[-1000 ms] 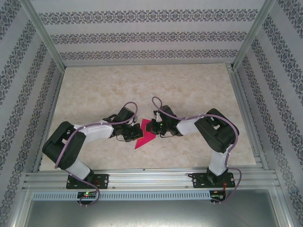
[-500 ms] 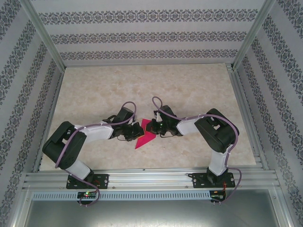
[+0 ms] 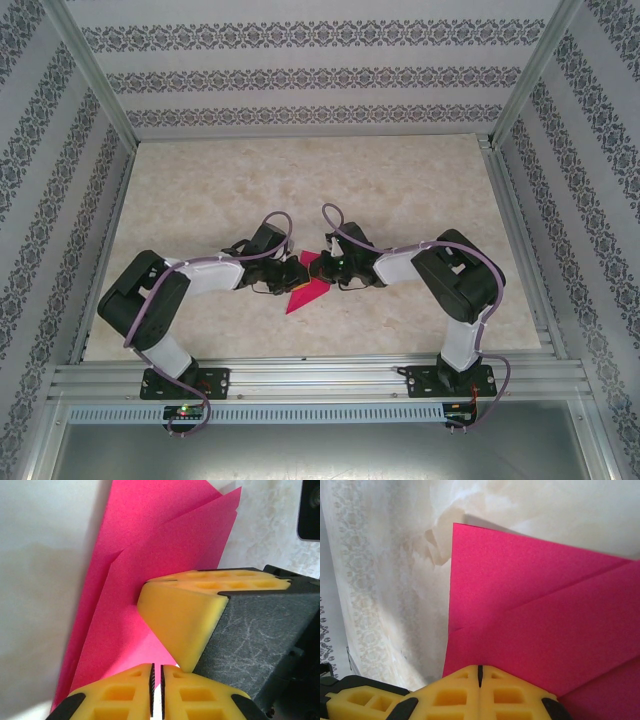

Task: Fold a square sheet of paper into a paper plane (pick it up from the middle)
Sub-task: Fourth fold the wing at the center of the table.

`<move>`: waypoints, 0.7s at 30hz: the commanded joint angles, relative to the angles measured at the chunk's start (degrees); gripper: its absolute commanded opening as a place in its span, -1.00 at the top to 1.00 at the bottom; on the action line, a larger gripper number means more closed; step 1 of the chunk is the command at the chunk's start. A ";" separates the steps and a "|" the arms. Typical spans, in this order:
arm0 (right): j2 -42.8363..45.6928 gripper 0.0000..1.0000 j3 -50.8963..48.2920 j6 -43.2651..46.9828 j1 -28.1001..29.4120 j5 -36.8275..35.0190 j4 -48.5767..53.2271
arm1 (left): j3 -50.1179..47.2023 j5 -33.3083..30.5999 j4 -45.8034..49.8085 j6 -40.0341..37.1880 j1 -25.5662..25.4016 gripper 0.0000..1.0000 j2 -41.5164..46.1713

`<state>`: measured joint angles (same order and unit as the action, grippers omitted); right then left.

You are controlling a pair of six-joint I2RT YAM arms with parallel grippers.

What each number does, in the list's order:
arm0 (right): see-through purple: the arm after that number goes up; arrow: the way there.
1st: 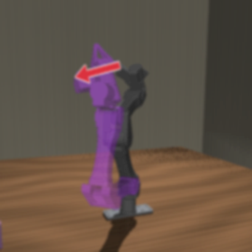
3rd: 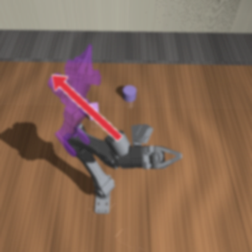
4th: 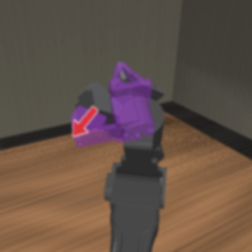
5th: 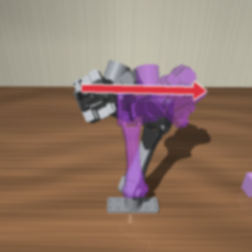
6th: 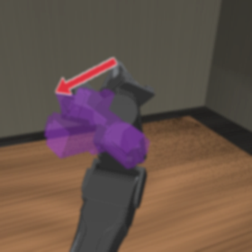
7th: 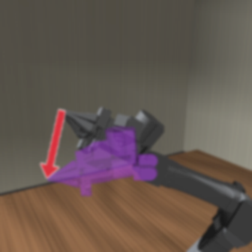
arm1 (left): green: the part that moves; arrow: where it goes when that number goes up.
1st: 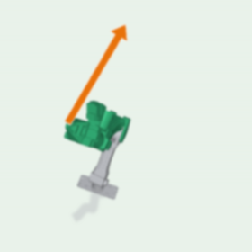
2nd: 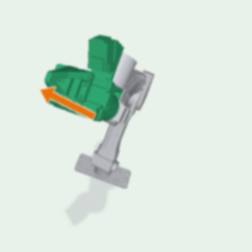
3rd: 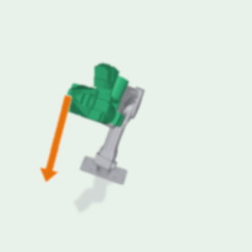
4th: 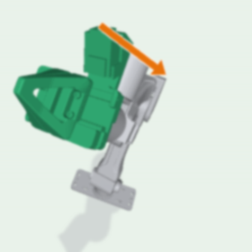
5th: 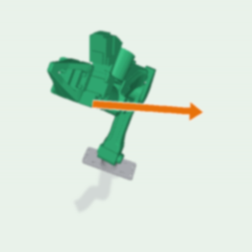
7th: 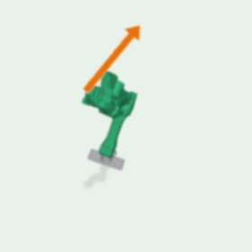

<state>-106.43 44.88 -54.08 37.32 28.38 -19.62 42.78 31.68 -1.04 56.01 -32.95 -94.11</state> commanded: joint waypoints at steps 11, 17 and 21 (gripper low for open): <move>-2.30 0.93 -0.59 0.74 -0.07 -4.46 6.35 | -6.09 -1.03 -1.14 -0.70 -1.24 0.73 -2.01; -2.20 0.93 -0.90 0.65 -0.07 -5.02 6.70 | -6.08 -2.00 7.12 -4.02 -1.24 0.79 0.33; -2.32 0.93 -0.72 1.01 -0.17 -5.48 7.57 | -7.61 -1.07 11.09 -6.49 -1.24 0.79 2.93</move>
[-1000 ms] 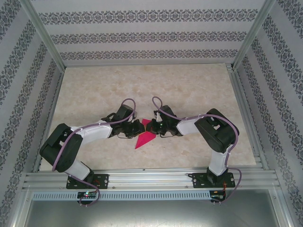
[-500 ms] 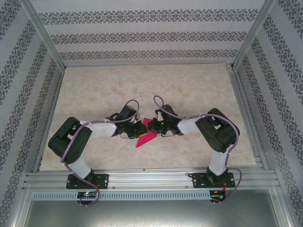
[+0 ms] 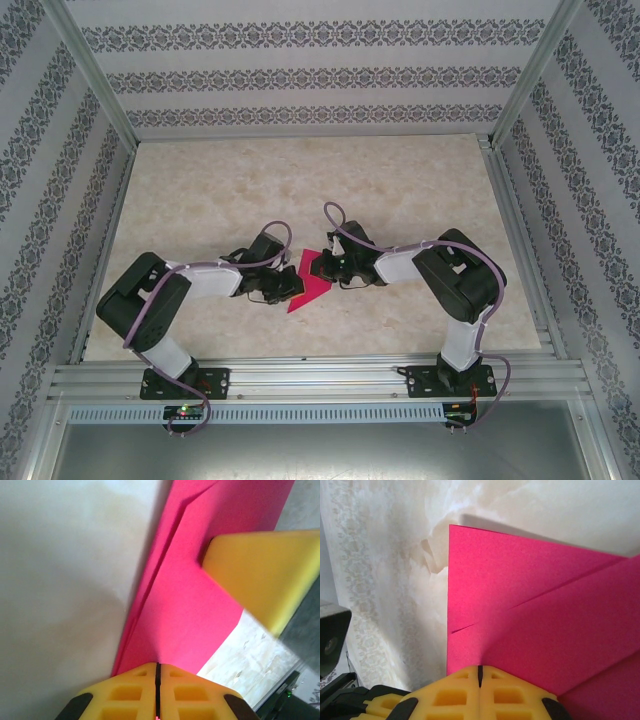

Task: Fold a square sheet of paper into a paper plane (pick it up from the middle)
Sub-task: Fourth fold the wing at the center of the table.

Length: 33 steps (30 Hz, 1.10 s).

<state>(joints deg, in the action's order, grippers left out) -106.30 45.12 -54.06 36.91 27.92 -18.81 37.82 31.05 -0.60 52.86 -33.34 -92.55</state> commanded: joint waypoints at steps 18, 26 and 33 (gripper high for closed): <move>-2.83 0.92 -1.05 0.93 0.34 -5.77 7.67 | -5.89 2.09 27.41 -13.10 -0.85 0.73 11.94; -3.47 0.92 -0.67 -0.28 0.77 -5.44 6.77 | -2.99 -1.83 19.58 -6.46 -0.80 0.62 19.01; -3.14 0.89 -0.53 -1.19 0.89 -5.43 6.37 | 2.11 0.68 9.09 -4.10 -0.78 0.63 8.29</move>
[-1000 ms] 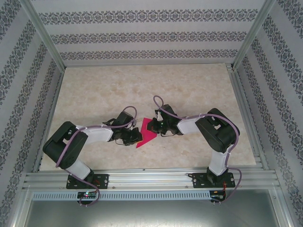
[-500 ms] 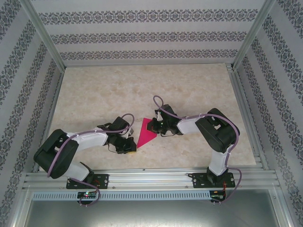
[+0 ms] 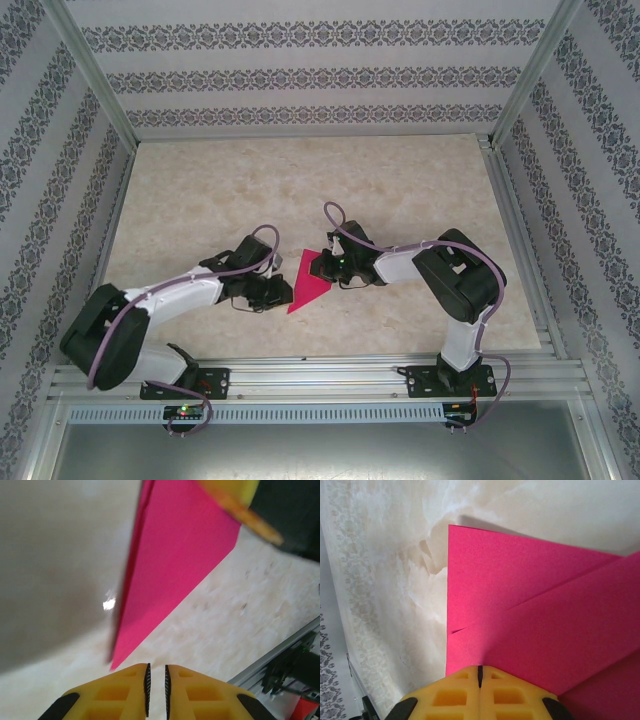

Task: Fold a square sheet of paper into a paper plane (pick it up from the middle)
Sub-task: Fourth fold the wing at the center of the table.

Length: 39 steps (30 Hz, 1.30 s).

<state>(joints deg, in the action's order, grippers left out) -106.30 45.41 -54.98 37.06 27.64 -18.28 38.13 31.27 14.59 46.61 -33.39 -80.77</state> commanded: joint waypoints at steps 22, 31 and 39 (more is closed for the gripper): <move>6.96 0.88 3.93 2.74 4.04 -5.37 12.03 | -4.63 -3.45 -4.22 0.06 -0.90 0.85 -8.86; 4.43 0.91 2.24 -0.88 9.40 -7.17 9.08 | -4.77 -2.55 -7.24 1.03 -0.89 0.85 -10.73; 0.92 0.92 -1.58 -3.82 10.31 -6.81 4.06 | -5.64 -3.57 -7.07 1.38 -0.89 0.86 -10.11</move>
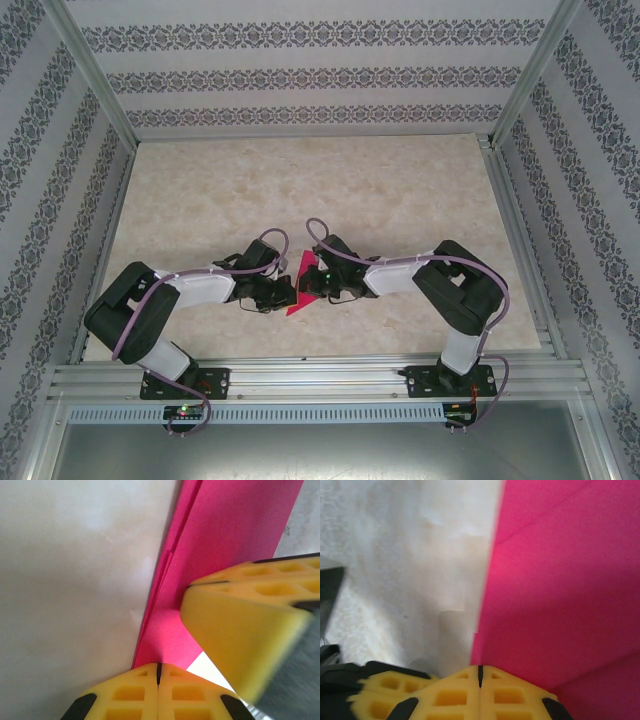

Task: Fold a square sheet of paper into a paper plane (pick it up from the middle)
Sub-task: Fourth fold the wing at the center of the table.

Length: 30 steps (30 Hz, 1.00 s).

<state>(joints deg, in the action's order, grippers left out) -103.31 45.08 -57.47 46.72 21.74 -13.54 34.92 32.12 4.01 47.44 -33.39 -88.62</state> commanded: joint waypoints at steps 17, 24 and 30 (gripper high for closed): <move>-2.72 0.90 1.28 2.15 -1.54 -4.26 4.36 | -2.04 -6.69 6.65 -1.21 -0.89 0.90 -0.24; -4.67 0.88 2.86 4.64 -6.99 -1.99 3.49 | -2.81 -7.73 7.64 -1.75 -0.89 0.92 0.15; -6.25 0.86 4.19 6.87 -12.77 -0.48 3.16 | -3.80 -7.70 6.97 -1.21 -0.89 0.92 0.20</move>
<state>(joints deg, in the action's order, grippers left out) -107.02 48.73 -53.76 38.33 28.21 -12.69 34.26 28.18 2.92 46.89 -33.76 -87.46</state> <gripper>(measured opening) 0.071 0.063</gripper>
